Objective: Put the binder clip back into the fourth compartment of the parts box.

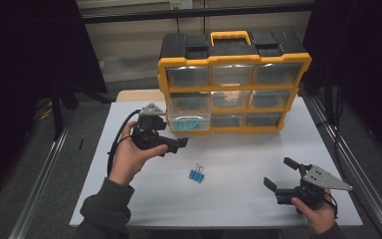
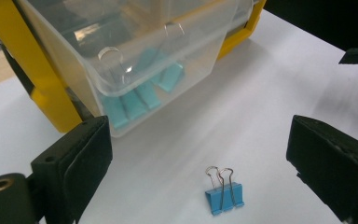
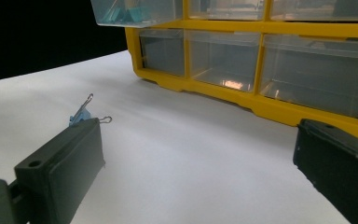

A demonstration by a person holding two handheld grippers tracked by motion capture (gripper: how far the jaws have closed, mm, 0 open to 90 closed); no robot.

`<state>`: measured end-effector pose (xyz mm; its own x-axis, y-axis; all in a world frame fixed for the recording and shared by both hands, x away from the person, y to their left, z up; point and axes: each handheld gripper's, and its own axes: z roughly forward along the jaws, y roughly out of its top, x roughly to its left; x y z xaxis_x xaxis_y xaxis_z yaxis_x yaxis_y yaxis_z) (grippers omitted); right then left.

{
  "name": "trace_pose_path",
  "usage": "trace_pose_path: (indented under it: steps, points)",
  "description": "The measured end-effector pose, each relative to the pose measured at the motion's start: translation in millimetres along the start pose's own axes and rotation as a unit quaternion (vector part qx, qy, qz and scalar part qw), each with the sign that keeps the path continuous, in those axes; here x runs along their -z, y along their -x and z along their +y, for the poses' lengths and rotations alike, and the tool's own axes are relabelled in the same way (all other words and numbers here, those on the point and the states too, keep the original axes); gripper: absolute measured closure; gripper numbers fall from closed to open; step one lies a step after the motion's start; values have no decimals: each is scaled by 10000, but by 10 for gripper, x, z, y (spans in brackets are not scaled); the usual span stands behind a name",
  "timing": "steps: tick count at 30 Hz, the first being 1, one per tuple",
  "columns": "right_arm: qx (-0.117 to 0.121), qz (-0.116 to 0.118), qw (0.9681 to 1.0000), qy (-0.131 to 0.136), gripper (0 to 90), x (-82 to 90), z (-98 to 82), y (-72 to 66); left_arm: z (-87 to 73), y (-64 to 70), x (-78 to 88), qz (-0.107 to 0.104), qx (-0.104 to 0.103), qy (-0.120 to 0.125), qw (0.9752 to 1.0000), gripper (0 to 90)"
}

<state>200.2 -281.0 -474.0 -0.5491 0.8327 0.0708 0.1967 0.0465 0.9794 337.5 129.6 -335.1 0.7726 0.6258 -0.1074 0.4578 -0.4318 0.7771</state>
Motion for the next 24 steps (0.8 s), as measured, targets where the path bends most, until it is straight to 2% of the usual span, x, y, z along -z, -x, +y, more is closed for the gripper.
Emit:
trace_pose_path:
  steps: [1, 3, 5, 8, 11, 13, 14, 15, 18, 20, 23, 24]
  points:
    - [19, 10, 10000, -11, 10, -1, -2, 3, -72, 15, -49, -23, 49, -16, 10000, 68]
    - [21, 12, 10000, -9, 11, -2, -1, 3, -111, 20, -71, -12, 35, -44, 10000, 67]
    - [70, 24, 10000, -29, 11, 1, -1, 2, -223, 50, -152, -94, 90, -117, 9998, 58]
    - [63, 47, 10000, -36, 11, 0, -1, 3, -293, 68, -197, -192, 121, -118, 9997, 57]
    - [38, 35, 10000, -22, 11, -2, -1, 3, -430, 129, -304, -189, 108, -152, 9996, 49]
    - [27, 25, 10000, -22, 11, -5, -3, 2, -464, 142, -333, -213, 87, -199, 9995, 49]
    - [29, 22, 10000, -15, 10, -8, -4, 3, -505, 159, -372, -241, 121, -163, 9995, 49]
    - [6, 13, 10000, -2, 11, -8, -2, 0, -569, 177, -440, -289, 142, -232, 9992, 46]
    - [42, 48, 10000, -18, 11, -7, 0, 5, -633, 183, -491, -309, 80, -297, 9990, 45]
    - [53, 56, 10000, -11, 11, -8, 2, 2, -694, 206, -547, -267, 146, -247, 9992, 39]
    - [4, 13, 10000, 10, 11, -13, 2, -1, -773, 250, -628, -310, 219, -266, 9989, 38]
    - [2, 13, 10000, 11, 11, -14, 2, 0, -793, 257, -656, -320, 189, -378, 9986, 39]
